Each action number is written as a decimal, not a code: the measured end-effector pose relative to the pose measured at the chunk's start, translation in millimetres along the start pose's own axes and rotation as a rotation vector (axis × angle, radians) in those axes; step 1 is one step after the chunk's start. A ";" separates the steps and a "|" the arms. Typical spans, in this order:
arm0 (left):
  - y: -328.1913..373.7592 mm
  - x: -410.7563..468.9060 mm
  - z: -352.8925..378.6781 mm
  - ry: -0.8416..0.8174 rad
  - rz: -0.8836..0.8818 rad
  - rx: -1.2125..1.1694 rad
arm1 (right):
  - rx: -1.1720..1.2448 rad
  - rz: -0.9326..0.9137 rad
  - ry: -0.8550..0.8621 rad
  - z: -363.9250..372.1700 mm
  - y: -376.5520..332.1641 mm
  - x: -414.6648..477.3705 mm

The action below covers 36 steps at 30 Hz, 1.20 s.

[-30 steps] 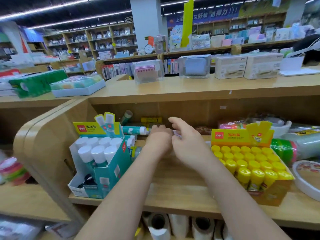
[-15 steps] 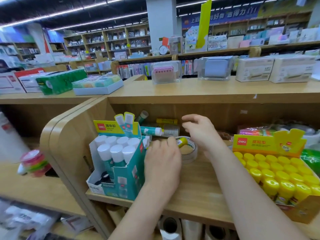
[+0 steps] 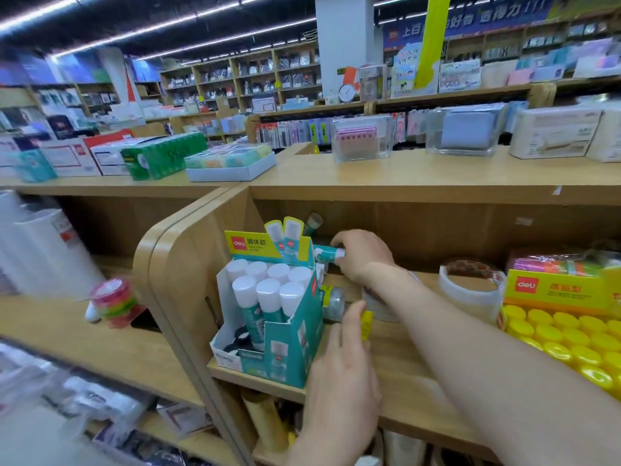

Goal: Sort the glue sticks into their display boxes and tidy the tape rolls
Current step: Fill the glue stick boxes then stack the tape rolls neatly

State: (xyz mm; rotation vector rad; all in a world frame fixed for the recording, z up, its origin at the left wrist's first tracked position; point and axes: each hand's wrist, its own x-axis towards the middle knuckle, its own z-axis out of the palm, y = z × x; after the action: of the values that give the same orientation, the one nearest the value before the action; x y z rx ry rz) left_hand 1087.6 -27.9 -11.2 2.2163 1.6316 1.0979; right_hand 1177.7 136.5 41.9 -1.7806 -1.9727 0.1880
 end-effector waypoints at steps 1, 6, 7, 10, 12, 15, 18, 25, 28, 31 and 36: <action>1.0 0.5 -2.0 0.004 -0.003 -0.045 | 0.024 0.031 0.002 -4.5 -1.9 -3.3; 0.1 3.0 -3.9 0.014 -0.039 -0.234 | 0.239 0.059 0.286 -42.6 3.7 -57.6; -1.0 3.8 -2.8 0.023 -0.052 -0.285 | 0.281 0.028 0.354 -48.2 7.2 -75.6; -0.3 2.8 -0.9 0.005 -0.038 -0.391 | 0.395 -0.057 0.506 -59.4 18.3 -118.6; 4.6 0.2 -2.4 -0.032 -0.007 -0.478 | 0.474 -0.059 0.537 -65.3 27.3 -135.0; 13.5 -6.3 -9.3 -0.012 0.002 -0.561 | 0.677 -0.034 0.549 -75.2 36.0 -153.7; 23.3 -9.4 -14.3 0.045 -0.020 -0.521 | 0.895 0.012 0.546 -85.4 41.2 -167.9; 49.5 -19.3 -37.4 0.093 -0.168 -0.835 | 1.331 0.138 0.446 -91.8 37.8 -185.7; 52.9 -25.2 -53.8 0.208 -0.219 -0.888 | 1.373 0.151 0.328 -83.4 33.7 -189.6; 49.4 -30.1 -75.1 0.288 -0.232 -0.865 | 1.412 0.162 0.068 -73.4 26.0 -192.7; 27.3 -39.8 -110.5 0.288 -0.187 -0.827 | 1.201 0.059 -0.287 -63.8 3.0 -198.0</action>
State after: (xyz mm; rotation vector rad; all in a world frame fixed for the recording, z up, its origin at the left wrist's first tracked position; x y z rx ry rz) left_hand 1031.6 -103.5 64.2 1.3957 1.1134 1.6894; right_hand 1216.6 -67.8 47.1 -1.0012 -1.3829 1.3657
